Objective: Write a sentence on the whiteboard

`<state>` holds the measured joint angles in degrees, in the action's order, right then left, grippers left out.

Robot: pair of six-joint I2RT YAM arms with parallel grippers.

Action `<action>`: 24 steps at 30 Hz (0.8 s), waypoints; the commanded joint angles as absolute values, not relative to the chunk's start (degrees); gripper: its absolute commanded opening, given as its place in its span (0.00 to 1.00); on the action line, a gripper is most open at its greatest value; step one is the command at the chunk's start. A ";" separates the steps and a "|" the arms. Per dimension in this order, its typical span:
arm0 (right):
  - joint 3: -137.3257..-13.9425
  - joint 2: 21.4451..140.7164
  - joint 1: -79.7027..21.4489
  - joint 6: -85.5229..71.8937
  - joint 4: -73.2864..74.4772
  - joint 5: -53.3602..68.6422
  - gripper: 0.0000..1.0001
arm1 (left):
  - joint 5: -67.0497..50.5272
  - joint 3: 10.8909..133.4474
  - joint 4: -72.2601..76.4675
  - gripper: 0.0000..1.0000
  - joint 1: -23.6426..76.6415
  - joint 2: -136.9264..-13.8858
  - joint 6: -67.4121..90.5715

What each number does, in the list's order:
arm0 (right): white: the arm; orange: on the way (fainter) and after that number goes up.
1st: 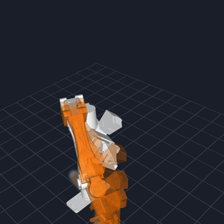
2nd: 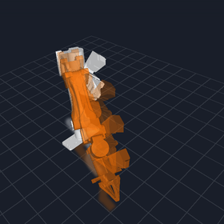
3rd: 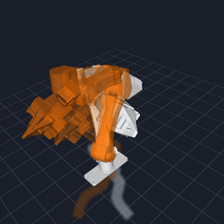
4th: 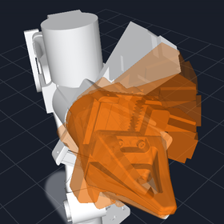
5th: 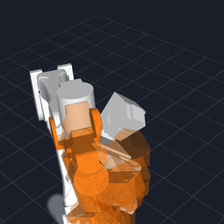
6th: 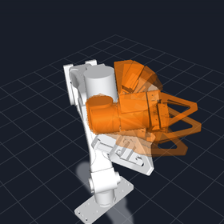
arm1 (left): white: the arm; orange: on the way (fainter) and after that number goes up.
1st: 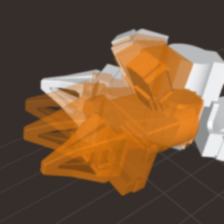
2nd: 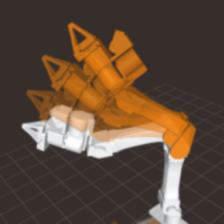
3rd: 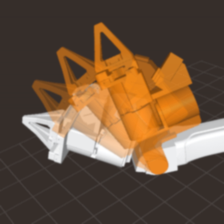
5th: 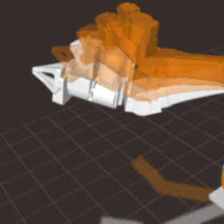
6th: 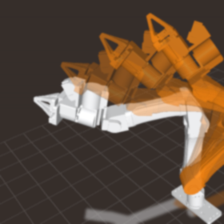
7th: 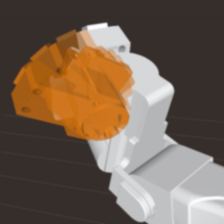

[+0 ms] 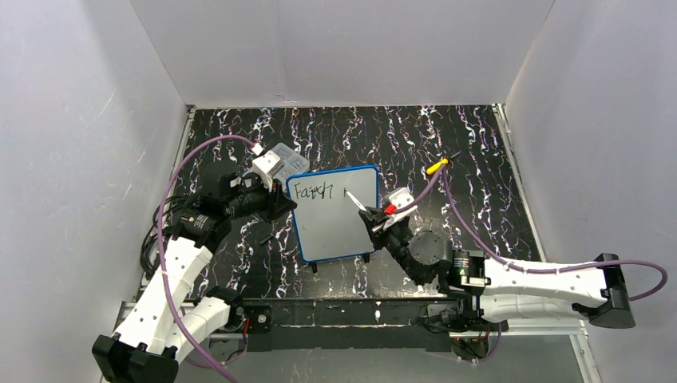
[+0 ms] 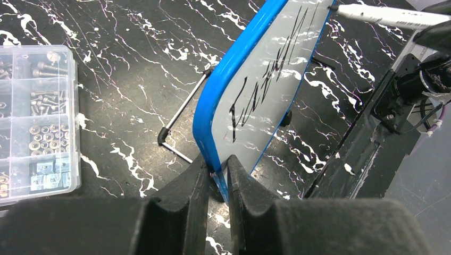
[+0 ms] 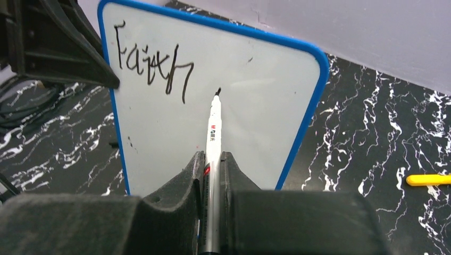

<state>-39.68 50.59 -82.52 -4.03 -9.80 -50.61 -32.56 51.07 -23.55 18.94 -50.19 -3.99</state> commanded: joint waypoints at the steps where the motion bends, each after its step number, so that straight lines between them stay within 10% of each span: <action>1: -40.33 50.10 -82.35 -0.26 -18.49 -51.31 0.01 | -32.34 49.57 -26.81 0.00 19.60 -50.93 -5.19; 24: -39.38 49.73 -82.27 3.01 -19.66 -53.59 0.01 | -32.69 49.57 -26.81 0.00 19.64 -50.91 -5.18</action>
<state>-39.51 51.55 -82.50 3.40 -18.20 -52.36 -32.84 51.07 -23.46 18.94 -50.30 -3.99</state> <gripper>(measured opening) 0.178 0.143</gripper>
